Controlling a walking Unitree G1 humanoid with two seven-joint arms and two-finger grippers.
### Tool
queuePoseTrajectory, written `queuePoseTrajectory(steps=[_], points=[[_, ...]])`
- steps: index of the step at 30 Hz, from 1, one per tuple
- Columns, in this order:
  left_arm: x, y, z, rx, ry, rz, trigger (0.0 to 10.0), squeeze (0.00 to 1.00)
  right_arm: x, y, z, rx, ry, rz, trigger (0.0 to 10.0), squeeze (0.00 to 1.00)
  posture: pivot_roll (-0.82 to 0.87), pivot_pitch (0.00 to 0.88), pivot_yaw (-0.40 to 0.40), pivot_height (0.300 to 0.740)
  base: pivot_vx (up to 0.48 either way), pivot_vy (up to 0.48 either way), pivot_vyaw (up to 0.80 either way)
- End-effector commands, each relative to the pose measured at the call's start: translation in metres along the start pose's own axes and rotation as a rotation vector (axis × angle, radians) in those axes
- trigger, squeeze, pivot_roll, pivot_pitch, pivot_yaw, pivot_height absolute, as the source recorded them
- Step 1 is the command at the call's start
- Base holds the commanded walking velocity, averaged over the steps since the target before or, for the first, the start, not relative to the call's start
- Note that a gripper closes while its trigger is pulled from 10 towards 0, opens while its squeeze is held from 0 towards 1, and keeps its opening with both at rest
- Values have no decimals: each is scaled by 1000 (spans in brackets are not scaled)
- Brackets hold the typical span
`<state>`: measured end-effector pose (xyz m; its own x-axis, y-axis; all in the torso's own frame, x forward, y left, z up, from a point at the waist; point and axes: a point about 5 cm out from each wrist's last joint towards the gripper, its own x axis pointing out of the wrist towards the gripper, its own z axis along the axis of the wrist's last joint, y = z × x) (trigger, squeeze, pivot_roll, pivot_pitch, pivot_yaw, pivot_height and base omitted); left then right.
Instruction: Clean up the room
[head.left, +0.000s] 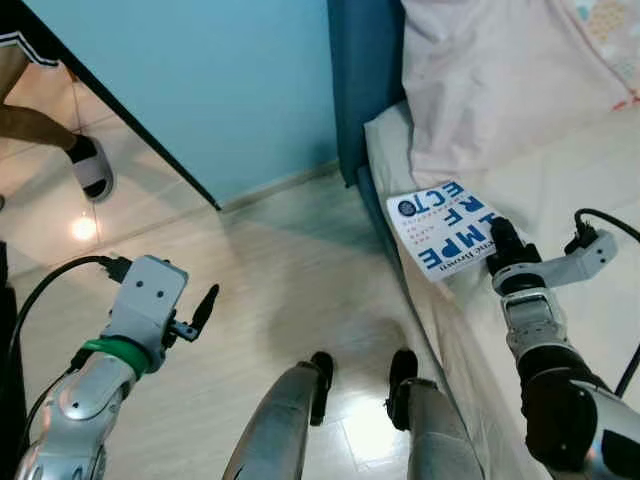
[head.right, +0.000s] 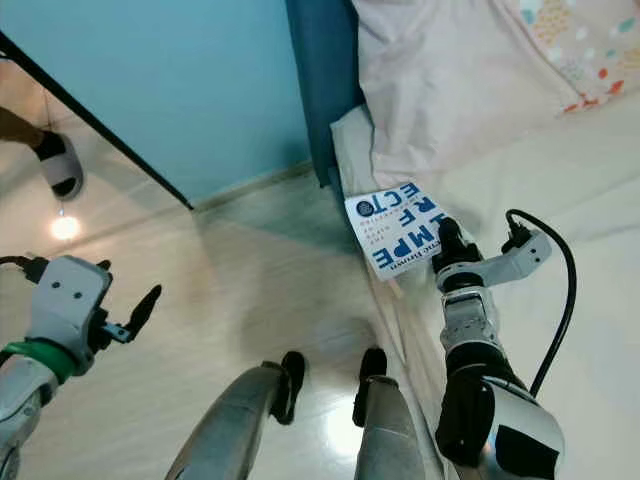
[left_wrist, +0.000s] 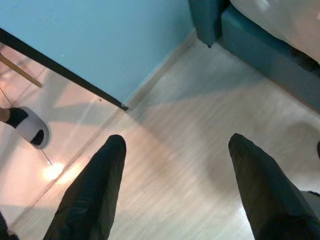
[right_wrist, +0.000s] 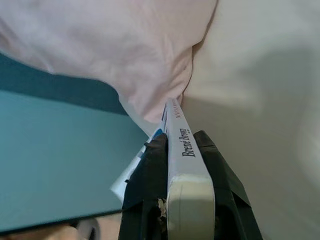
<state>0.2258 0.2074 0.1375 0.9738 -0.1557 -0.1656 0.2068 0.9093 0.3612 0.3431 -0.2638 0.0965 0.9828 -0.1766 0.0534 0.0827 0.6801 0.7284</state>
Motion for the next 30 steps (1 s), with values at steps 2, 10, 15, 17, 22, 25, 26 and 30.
queuePoseTrajectory(steps=[2,10,15,17,22,25,26,30], points=[[-5,-2,-6,-15,51,-12,10000,0,-13,-25,9,-74,-21,-99,10000,0,370,451,220,740,0,0,0],[2,-10,-4,-35,49,-43,10000,0,-28,-55,54,-75,-212,-197,10000,0,323,410,230,740,0,0,0],[12,-11,1,-37,36,-62,10000,0,-34,-62,52,-64,-201,-218,10000,0,305,381,242,740,0,0,0],[14,-10,2,-36,33,-63,10000,0,-34,-62,46,-62,-173,-212,10000,0,305,381,242,740,0,0,0],[16,-10,4,-36,31,-63,10000,0,-37,-65,31,-82,-83,-257,10000,0,311,370,242,740,0,0,0],[16,-9,3,-36,32,-59,10000,0,-42,-74,34,-77,-107,-371,10000,894,314,363,240,740,0,0,0],[16,-9,3,-36,32,-59,10000,0,-42,-74,34,-77,-107,-371,10000,894,314,363,240,740,0,0,0],[17,-10,2,-36,35,-57,10000,0,-44,-78,52,-91,-201,-430,10000,1000,309,354,237,740,0,0,0]])
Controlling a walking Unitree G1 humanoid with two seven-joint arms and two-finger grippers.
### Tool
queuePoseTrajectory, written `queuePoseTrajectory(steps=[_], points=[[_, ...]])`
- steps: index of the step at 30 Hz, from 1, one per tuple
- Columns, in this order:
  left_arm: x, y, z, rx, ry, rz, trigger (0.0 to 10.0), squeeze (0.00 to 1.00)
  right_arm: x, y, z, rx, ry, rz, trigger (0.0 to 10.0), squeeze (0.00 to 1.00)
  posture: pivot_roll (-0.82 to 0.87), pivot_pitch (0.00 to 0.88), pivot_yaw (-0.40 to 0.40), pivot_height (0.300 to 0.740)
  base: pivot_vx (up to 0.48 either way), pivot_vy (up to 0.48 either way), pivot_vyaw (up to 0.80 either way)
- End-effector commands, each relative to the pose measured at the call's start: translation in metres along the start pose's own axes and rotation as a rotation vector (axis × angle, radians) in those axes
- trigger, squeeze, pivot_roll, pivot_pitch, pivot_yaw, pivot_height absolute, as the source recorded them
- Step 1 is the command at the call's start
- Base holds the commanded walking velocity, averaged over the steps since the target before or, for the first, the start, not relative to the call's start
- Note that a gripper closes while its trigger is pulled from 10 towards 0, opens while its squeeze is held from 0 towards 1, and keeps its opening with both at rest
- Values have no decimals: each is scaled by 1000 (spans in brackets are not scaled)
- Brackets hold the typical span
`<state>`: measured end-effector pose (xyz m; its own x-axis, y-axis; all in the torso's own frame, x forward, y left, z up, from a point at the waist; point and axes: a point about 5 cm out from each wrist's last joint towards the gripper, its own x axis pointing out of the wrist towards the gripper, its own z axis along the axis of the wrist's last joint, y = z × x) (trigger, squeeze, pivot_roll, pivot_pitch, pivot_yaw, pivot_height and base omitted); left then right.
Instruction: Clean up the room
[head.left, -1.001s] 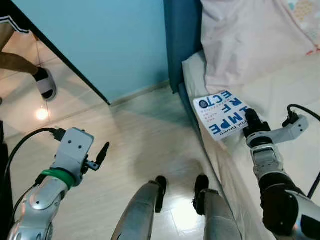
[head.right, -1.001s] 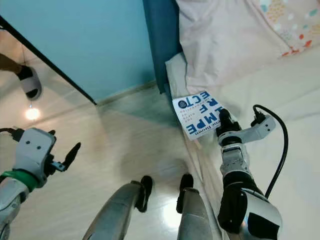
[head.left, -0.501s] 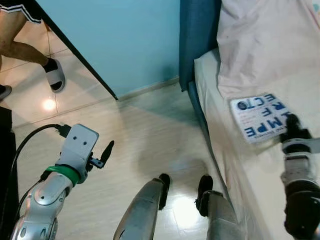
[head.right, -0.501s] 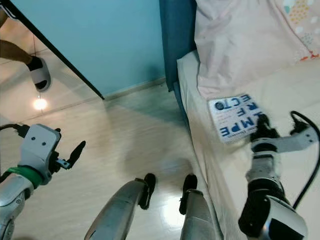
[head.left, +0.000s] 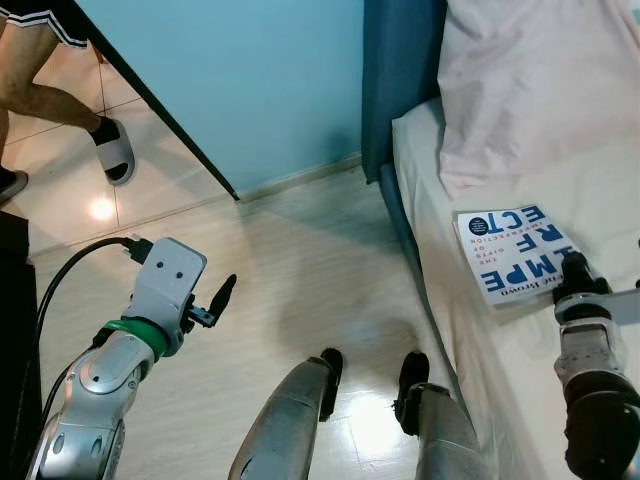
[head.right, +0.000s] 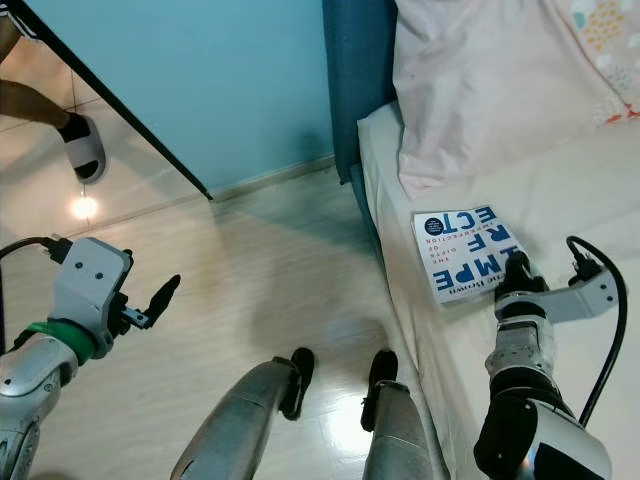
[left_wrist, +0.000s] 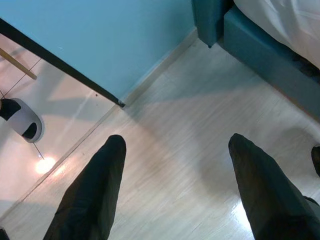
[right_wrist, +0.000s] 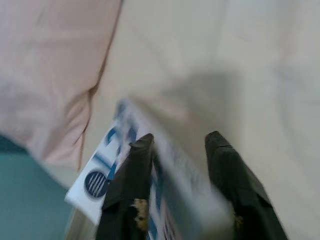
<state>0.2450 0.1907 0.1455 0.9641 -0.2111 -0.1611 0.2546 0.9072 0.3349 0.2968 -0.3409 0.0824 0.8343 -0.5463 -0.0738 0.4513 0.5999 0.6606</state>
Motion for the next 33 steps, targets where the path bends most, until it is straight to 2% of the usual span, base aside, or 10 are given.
queuePoseTrajectory(steps=[1,6,9,10,12,13,18,20,28,33], points=[[-4,-2,-13,-19,58,-6,10000,0,-6,-15,-1,-6,-10,-54,10000,1000,309,354,237,740,0,0,0],[4,-4,-15,-23,54,-6,10000,0,4,-8,31,-93,-125,-41,10000,1000,277,325,220,740,0,0,0],[9,-6,-17,-29,48,-4,10000,0,9,-5,48,-137,-181,-47,10000,906,264,310,209,740,0,0,0],[12,-8,-17,-34,45,-2,10000,0,10,-2,53,-151,-198,-37,10000,153,251,299,200,740,0,0,0],[13,-8,-17,-37,44,0,10000,0,11,0,55,-161,-206,-33,10000,153,251,299,200,740,0,0,0],[15,-10,-17,-42,39,1,10000,0,12,5,57,-172,-221,-2,10000,0,240,289,191,740,0,0,0],[28,-20,-15,-78,6,-1,10000,0,8,48,32,-235,-220,272,10000,0,175,234,140,740,0,0,0],[28,-20,-15,-78,6,-1,10000,0,8,48,32,-235,-220,272,10000,0,175,234,140,740,0,0,0],[41,-56,-4,-282,-15,-238,10000,0,-53,68,-42,-268,-92,504,10000,0,55,142,80,740,0,0,0],[48,-57,-7,-287,-20,-239,10000,0,-80,70,-64,-233,4,532,10000,0,8,113,79,740,0,0,0]])
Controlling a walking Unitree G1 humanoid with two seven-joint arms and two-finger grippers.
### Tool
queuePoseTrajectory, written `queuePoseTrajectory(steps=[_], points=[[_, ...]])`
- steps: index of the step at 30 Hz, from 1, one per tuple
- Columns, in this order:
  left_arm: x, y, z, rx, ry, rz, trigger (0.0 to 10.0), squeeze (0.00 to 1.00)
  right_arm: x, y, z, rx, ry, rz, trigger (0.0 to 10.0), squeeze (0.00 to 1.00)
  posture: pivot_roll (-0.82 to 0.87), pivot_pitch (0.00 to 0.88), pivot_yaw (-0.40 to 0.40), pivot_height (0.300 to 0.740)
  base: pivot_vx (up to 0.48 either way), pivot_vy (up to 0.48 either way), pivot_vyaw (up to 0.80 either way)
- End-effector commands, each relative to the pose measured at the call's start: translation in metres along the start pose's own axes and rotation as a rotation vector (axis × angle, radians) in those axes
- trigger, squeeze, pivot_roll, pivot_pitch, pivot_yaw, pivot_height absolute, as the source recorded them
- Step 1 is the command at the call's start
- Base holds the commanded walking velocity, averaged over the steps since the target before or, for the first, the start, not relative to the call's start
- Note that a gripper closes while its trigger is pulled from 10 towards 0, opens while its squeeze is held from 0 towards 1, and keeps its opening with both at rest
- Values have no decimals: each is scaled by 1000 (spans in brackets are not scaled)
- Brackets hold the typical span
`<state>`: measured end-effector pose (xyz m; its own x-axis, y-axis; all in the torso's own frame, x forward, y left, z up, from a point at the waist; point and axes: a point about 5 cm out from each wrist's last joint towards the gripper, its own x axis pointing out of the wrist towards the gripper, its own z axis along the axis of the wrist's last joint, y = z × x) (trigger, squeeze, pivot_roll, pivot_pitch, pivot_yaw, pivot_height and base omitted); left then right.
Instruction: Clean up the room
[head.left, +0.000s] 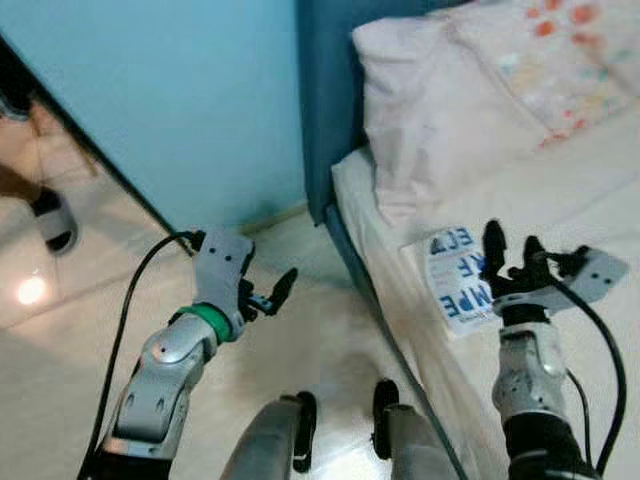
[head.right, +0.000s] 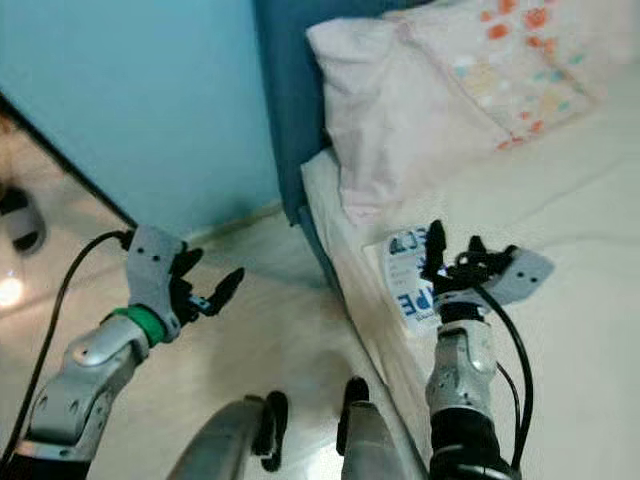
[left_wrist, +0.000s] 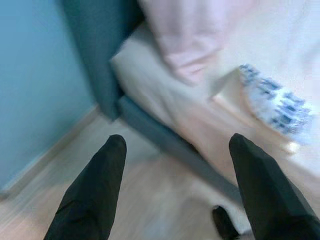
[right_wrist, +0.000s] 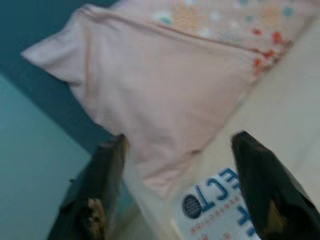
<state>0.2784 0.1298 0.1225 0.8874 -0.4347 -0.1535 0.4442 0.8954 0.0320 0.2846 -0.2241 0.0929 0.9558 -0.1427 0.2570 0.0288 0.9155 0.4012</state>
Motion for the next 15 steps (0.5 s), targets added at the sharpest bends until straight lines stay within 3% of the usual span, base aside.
queuePoseTrajectory(steps=[1,3,6,7,9,10,15], points=[[-1,0,-10,-17,31,-2,10000,0,-5,3,-7,27,39,-6,10000,0,8,113,79,740,0,0,0],[1,12,-20,61,39,67,10000,0,-25,20,-26,47,121,54,10000,0,-20,90,76,740,0,0,0],[0,20,-28,122,50,114,10000,0,-37,28,-40,-43,175,110,10000,0,-26,83,72,740,0,0,0],[0,22,-32,117,56,135,10000,0,-40,30,-45,-98,194,132,10000,0,-31,76,71,740,0,0,0],[0,22,-32,117,56,135,10000,0,-40,30,-45,-98,194,132,10000,0,-31,76,71,740,0,0,0],[2,24,-38,88,63,201,10000,0,-41,35,-56,-182,245,168,10000,0,-28,57,53,740,0,0,0],[10,22,-42,39,56,266,10000,0,-36,45,-60,-254,284,223,10000,0,-22,28,11,740,0,0,0]])
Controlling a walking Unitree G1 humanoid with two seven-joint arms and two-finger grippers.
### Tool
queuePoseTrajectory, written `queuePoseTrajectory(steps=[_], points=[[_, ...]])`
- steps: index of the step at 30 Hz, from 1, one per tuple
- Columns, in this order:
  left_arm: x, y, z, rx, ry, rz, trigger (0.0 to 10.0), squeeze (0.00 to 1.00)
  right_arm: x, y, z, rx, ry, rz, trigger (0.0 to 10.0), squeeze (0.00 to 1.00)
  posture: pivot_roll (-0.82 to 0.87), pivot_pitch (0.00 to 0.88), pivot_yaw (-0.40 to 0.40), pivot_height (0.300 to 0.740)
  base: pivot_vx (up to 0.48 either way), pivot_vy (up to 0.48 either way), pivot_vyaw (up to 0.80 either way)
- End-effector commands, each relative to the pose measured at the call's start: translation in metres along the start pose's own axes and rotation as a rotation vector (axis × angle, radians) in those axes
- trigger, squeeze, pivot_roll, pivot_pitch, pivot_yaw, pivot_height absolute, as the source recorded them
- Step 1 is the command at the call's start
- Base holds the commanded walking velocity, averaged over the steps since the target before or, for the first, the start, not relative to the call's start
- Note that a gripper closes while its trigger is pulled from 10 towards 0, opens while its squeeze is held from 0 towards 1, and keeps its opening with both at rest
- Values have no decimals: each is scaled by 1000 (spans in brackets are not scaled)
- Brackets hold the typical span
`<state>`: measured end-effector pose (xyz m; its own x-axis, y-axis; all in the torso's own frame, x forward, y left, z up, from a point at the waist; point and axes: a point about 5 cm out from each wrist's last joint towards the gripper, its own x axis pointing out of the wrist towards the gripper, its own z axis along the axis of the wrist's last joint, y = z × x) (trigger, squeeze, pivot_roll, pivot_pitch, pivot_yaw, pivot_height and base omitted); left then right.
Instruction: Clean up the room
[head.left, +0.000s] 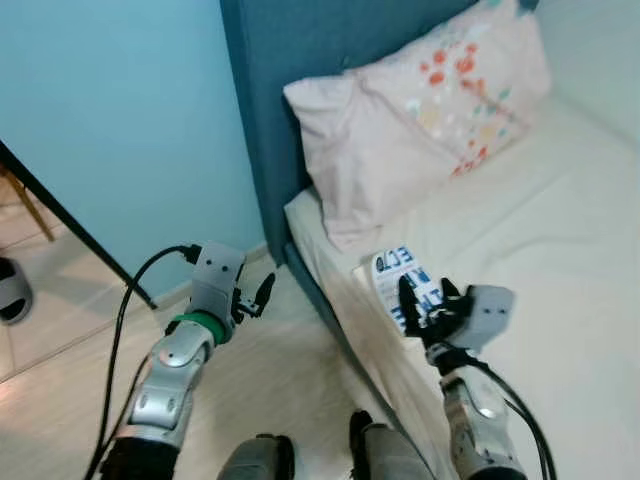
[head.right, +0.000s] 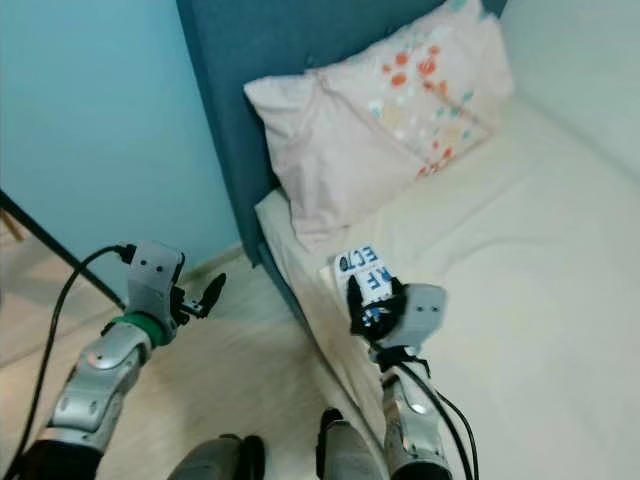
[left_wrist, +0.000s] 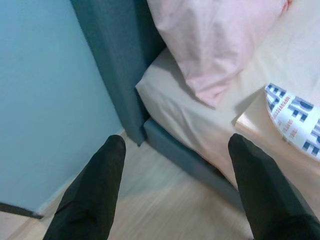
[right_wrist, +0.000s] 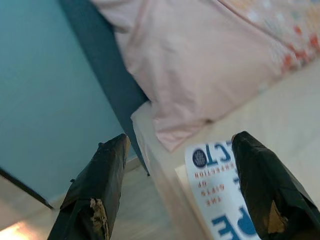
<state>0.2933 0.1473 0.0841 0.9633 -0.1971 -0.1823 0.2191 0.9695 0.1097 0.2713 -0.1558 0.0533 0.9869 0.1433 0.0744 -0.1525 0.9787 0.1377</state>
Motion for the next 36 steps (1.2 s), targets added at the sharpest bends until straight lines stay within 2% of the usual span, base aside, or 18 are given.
queuePoseTrajectory(steps=[1,4,5,7,10,13,26,32,36], points=[[4,-1,-4,-8,0,38,10000,0,2,3,-2,-16,31,19,10000,0,-19,9,-25,740,0,0,0],[7,-2,-4,-10,-13,51,10000,0,5,4,0,-18,34,32,10000,0,-19,9,-25,740,0,0,0],[12,-4,-1,-13,-35,68,10000,0,9,4,3,-15,34,48,10000,0,-8,2,-64,740,0,0,0],[12,-4,-1,-13,-35,68,10000,0,9,4,3,-15,34,48,10000,0,-8,2,-64,740,0,0,0],[18,-10,5,-22,-74,85,10000,0,22,-4,14,-10,17,48,10000,0,-7,11,-60,740,0,0,0],[19,-12,4,-6,-67,80,10000,0,24,-8,15,-8,10,24,10000,0,-7,14,-52,740,0,0,0],[22,-18,-3,4,-60,78,10000,0,13,9,-1,-5,48,39,10000,0,-22,21,-29,740,0,0,0],[23,-22,-2,1,-65,70,10000,0,12,-4,1,5,45,-17,10000,0,-29,45,-19,740,0,0,0],[23,-23,-2,1,-68,68,10000,0,12,-6,0,7,48,-21,10000,0,-22,40,-21,740,0,0,0]])
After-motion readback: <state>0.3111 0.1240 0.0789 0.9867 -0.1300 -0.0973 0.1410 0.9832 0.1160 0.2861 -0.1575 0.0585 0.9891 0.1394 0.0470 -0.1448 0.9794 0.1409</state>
